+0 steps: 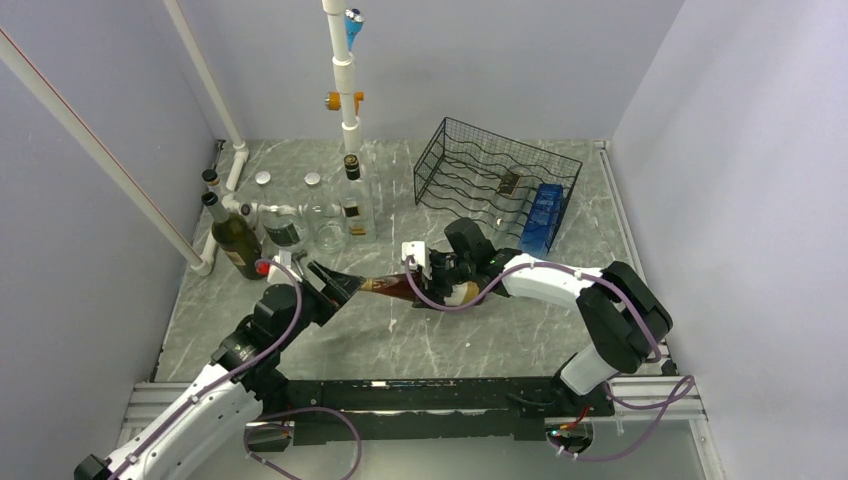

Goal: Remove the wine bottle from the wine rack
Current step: Pick up the wine bottle from the wine rack.

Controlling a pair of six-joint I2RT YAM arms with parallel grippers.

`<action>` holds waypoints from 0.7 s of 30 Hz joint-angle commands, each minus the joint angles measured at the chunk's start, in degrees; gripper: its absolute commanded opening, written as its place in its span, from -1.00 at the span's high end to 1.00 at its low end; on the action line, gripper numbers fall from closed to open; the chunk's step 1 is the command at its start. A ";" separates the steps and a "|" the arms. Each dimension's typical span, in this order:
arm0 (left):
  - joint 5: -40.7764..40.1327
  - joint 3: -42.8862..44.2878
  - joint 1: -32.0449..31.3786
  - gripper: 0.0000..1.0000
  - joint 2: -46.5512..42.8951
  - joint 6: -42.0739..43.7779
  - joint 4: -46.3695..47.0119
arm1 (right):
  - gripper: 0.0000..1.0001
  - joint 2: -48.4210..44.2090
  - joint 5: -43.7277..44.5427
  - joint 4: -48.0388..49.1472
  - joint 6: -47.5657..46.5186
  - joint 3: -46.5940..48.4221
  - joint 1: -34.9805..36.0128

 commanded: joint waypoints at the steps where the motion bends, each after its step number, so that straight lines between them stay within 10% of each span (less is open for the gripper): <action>1: -3.22 -2.45 0.14 -0.95 1.62 -5.71 13.66 | 0.88 -1.03 -6.80 6.56 4.66 3.30 -0.21; 21: -3.80 -2.52 -2.07 -0.22 15.13 -13.90 30.02 | 0.86 -0.83 -8.39 8.48 8.46 3.23 -0.34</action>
